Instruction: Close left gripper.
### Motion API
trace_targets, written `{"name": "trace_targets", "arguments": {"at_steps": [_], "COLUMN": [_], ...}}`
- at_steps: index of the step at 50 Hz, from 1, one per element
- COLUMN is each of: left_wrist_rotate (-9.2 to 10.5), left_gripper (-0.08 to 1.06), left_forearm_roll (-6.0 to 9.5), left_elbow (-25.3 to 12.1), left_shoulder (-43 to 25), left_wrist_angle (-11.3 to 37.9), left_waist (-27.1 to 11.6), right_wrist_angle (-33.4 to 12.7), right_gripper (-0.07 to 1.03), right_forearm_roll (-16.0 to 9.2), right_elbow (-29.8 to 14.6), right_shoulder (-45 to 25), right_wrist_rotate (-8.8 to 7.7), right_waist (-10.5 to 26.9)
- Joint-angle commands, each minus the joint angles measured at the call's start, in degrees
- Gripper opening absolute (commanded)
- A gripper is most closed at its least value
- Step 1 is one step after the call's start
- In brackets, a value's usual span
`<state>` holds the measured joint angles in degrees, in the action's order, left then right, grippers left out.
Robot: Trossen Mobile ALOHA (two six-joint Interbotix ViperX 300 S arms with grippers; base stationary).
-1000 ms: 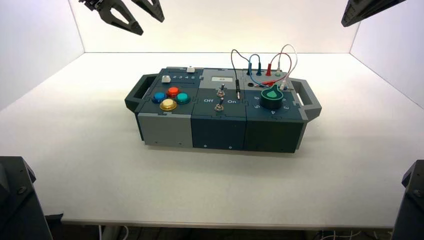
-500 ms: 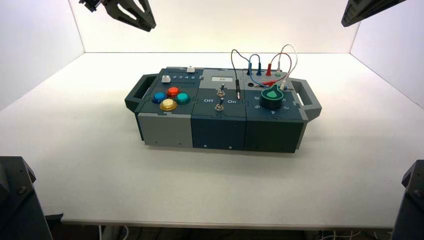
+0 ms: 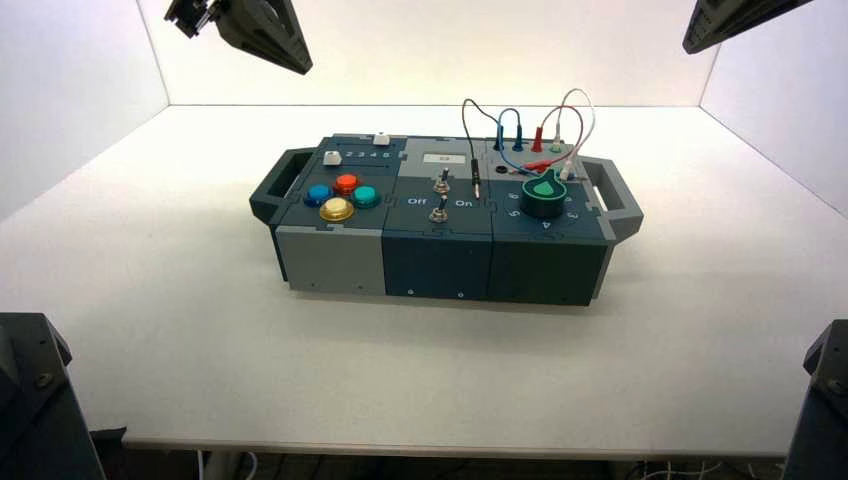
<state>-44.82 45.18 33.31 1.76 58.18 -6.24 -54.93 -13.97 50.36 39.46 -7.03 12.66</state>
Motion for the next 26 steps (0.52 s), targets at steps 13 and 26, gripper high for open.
{"name": "trace_targets", "arguments": {"at_steps": [13, 26], "left_wrist_rotate": [-0.18, -0.18], "left_gripper": [-0.03, -0.03], "left_forearm_roll": [0.18, 0.18], "left_elbow": [-1.6, -1.7], "left_shoulder": [0.5, 0.4], "left_wrist_angle": [0.1, 0.1], "left_waist": [-0.3, -0.3], "right_wrist_angle": [0.2, 0.4], "right_gripper": [-0.02, -0.02], "right_forearm_roll": [0.0, 0.4], "right_elbow": [-0.8, -0.9], "right_shoulder": [0.2, 0.0], "right_wrist_rotate": [-0.26, -0.26], "right_waist": [0.2, 0.2]}}
